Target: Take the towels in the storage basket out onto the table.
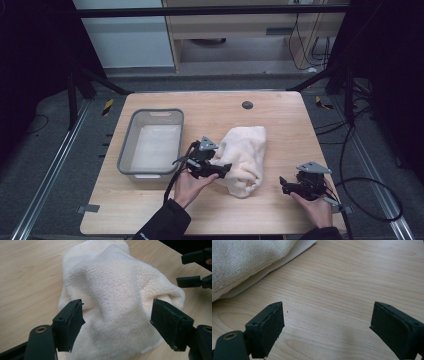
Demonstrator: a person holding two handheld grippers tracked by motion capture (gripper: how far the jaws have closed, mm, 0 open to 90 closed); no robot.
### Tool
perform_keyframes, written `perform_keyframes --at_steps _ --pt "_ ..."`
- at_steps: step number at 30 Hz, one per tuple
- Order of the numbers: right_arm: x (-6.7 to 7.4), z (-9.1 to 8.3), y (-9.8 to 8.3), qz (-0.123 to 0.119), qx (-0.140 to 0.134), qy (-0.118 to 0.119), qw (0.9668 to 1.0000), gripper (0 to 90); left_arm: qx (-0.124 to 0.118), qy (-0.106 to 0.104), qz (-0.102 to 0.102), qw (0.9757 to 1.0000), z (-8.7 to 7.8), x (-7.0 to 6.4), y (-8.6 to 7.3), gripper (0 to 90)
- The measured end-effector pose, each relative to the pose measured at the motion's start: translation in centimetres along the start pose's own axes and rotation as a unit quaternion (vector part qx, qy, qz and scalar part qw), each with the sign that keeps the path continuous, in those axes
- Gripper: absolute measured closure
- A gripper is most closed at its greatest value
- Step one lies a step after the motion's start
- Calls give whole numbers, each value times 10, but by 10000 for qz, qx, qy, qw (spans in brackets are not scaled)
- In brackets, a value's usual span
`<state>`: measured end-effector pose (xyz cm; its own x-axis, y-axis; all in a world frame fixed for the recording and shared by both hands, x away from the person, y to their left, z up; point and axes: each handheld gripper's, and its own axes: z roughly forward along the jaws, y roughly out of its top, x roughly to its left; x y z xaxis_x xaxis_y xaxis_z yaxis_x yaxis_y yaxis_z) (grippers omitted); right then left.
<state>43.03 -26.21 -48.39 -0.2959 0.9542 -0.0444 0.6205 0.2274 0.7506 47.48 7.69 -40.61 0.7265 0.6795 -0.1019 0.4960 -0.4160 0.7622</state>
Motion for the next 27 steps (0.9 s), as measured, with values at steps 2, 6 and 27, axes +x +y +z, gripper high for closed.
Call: perform_keyframes --at_steps 2,6,27 --pt "0 0 0 -15 -7 -2 10000 114 -20 50 45 10000 -11 2 -3 251" --pt "0 0 0 -17 -8 -6 10000 114 -19 109 67 9999 -25 7 -12 250" --pt "0 0 -1 -16 3 -28 10000 111 -28 -10 82 10000 -71 20 -82 290"
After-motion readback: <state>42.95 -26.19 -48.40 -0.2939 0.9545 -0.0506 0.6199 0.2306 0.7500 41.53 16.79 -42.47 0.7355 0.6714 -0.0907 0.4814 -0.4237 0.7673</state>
